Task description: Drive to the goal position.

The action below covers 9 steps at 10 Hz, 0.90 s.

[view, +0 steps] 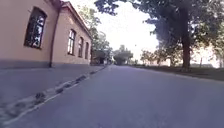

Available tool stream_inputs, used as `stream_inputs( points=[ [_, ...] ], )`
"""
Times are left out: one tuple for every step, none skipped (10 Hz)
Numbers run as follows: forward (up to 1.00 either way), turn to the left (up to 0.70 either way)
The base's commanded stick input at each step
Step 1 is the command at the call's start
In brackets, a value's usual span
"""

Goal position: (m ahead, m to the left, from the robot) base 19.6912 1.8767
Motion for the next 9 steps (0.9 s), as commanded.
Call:
stream_inputs(
  points=[
    [0.50, 0.00],
    [0.50, 0.00],
    [0.50, 0.00],
    [0.50, 0.00],
    [0.50, 0.00],
    [0.50, 0.00],
    [0.50, 0.00],
    [0.50, 0.00],
    [0.50, 0.00]
  ],
)
